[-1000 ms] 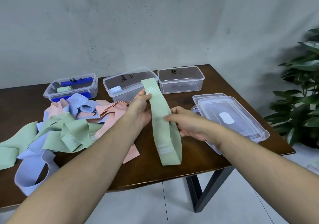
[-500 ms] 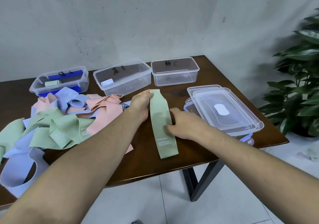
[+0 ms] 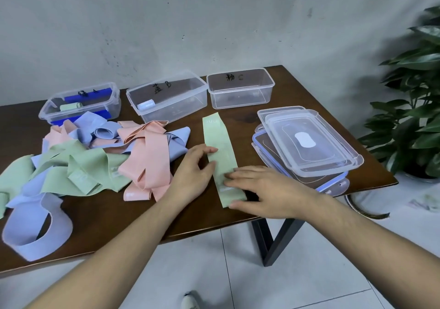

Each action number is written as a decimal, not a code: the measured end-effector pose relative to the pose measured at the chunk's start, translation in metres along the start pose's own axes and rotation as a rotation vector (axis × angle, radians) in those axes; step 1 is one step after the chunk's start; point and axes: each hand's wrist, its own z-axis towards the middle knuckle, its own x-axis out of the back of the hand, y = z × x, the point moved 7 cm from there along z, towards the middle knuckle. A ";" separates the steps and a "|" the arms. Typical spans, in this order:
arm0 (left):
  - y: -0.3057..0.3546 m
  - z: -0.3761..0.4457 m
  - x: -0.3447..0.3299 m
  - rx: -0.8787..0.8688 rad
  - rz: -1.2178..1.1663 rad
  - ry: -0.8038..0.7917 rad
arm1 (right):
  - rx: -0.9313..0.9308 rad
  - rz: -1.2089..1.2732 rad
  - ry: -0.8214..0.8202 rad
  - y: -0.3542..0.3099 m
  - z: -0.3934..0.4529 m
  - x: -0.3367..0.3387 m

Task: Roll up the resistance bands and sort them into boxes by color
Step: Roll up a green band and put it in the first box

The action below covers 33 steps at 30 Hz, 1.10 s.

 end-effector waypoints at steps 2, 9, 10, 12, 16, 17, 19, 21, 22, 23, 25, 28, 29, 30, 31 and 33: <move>0.004 -0.016 0.000 -0.053 0.045 -0.014 | 0.022 -0.008 -0.003 0.003 -0.007 -0.004; 0.017 -0.050 -0.017 -0.216 0.123 -0.163 | 0.059 -0.039 0.258 -0.002 -0.017 -0.011; 0.016 -0.055 -0.018 -0.251 0.148 -0.188 | 0.063 -0.024 0.297 -0.004 -0.019 -0.010; 0.015 -0.062 -0.019 -0.317 0.192 -0.209 | 0.071 -0.023 0.376 -0.006 -0.023 -0.007; 0.019 -0.068 -0.021 -0.425 0.311 -0.177 | 0.093 -0.025 0.452 -0.009 -0.028 -0.006; 0.021 -0.069 -0.020 -0.433 0.333 -0.150 | 0.098 -0.008 0.459 -0.009 -0.028 -0.006; 0.023 -0.071 -0.018 -0.464 0.375 -0.088 | 0.090 0.033 0.487 -0.008 -0.029 -0.006; 0.025 -0.075 -0.018 -0.515 0.402 -0.038 | 0.071 0.054 0.519 -0.006 -0.030 -0.005; 0.025 -0.078 -0.018 -0.536 0.415 -0.017 | 0.061 0.057 0.518 -0.006 -0.030 -0.005; 0.025 -0.080 -0.018 -0.548 0.425 0.002 | 0.053 0.063 0.510 -0.006 -0.030 -0.005; 0.025 -0.082 -0.019 -0.553 0.434 0.026 | 0.042 0.084 0.486 -0.006 -0.030 -0.007; 0.026 -0.084 -0.019 -0.551 0.441 0.030 | 0.058 0.111 0.471 -0.007 -0.030 -0.007; 0.027 -0.085 -0.019 -0.550 0.443 0.023 | 0.070 0.113 0.476 -0.007 -0.030 -0.007; 0.028 -0.086 -0.019 -0.547 0.447 0.017 | 0.077 0.113 0.481 -0.007 -0.030 -0.007; 0.028 -0.086 -0.019 -0.541 0.446 0.011 | 0.080 0.113 0.489 -0.007 -0.030 -0.007; 0.027 -0.087 -0.019 -0.533 0.430 0.005 | 0.082 0.130 0.508 -0.008 -0.030 -0.006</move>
